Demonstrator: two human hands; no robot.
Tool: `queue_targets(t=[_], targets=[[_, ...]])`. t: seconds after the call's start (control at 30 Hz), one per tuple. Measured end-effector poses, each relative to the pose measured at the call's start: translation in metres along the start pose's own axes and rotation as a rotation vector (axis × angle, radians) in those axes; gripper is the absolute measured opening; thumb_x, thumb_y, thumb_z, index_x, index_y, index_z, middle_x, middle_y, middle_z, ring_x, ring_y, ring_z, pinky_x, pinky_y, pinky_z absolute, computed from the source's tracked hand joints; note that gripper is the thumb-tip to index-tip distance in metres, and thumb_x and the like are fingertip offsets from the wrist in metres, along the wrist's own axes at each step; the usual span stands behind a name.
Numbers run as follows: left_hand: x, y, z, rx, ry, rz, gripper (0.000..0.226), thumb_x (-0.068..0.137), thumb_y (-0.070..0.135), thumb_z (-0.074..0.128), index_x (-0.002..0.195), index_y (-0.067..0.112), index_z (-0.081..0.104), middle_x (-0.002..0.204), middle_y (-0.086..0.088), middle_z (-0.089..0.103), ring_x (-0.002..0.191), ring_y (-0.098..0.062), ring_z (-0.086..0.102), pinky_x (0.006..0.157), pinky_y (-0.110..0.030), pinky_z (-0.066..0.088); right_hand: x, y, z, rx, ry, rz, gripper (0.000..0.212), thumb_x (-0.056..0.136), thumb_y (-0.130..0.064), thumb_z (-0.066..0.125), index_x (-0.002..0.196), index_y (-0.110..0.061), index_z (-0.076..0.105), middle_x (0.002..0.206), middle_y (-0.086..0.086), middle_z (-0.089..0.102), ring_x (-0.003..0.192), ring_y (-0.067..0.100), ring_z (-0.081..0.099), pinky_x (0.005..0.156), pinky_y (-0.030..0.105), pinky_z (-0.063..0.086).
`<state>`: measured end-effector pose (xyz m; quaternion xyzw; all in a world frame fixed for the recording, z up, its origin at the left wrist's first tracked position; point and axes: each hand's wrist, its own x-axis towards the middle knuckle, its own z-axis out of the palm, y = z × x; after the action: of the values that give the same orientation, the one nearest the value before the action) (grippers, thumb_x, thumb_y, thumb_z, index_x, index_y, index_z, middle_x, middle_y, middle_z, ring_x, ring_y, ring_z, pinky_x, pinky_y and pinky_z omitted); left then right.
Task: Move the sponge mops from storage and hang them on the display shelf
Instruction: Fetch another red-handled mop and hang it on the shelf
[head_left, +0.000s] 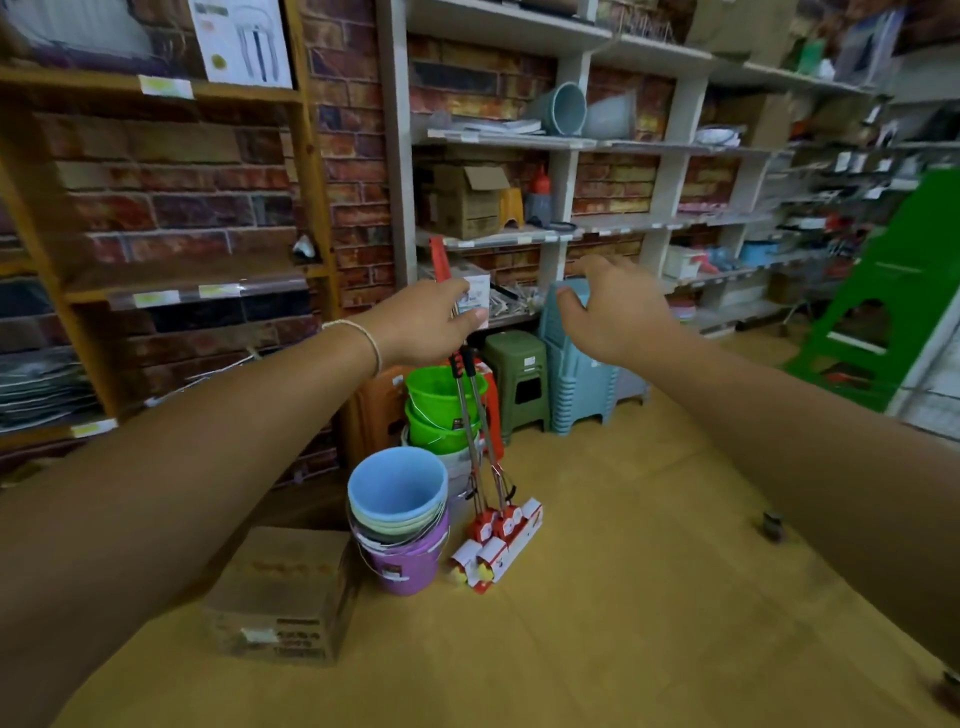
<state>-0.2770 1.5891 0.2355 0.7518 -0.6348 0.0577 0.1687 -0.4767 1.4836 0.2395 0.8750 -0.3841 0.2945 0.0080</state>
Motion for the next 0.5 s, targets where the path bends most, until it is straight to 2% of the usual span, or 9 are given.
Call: queue_targets(t=[0.2,0.3,0.5], targets=[[0.108,-0.029,0.016,0.048,0.010,-0.022,0.056,0.102,0.046,0.039,0.143,0.008,0.039,0.130,-0.021,0.056,0.119,-0.036,0.053,0.089,-0.036,0.041,0.102,0.035,0.050,-0.002,-0.022,-0.003,0.048,0.097,-0.041,0.046,0.131,-0.008,0.052,0.130,0.023,0.055,0.125,0.043,0.045,0.102,0.047,0.041],[0.166,-0.039,0.022,0.006,0.042,-0.040,0.049,0.102,0.046,0.039,0.132,0.009,0.047,0.117,-0.018,0.061,0.105,-0.035,0.057,0.075,-0.034,0.038,0.150,0.058,0.064,-0.088,-0.056,-0.041,0.051,0.097,-0.045,0.044,0.133,-0.010,0.049,0.132,0.021,0.054,0.125,0.042,0.045,0.104,0.048,0.040],[0.249,-0.057,0.054,0.007,0.072,-0.059,0.057,0.101,0.048,0.039,0.143,0.009,0.041,0.130,-0.020,0.056,0.118,-0.037,0.053,0.080,-0.030,0.034,0.220,0.095,0.093,-0.159,-0.084,-0.070,0.054,0.097,-0.047,0.042,0.137,-0.011,0.045,0.140,0.019,0.049,0.130,0.041,0.042,0.106,0.051,0.037]])
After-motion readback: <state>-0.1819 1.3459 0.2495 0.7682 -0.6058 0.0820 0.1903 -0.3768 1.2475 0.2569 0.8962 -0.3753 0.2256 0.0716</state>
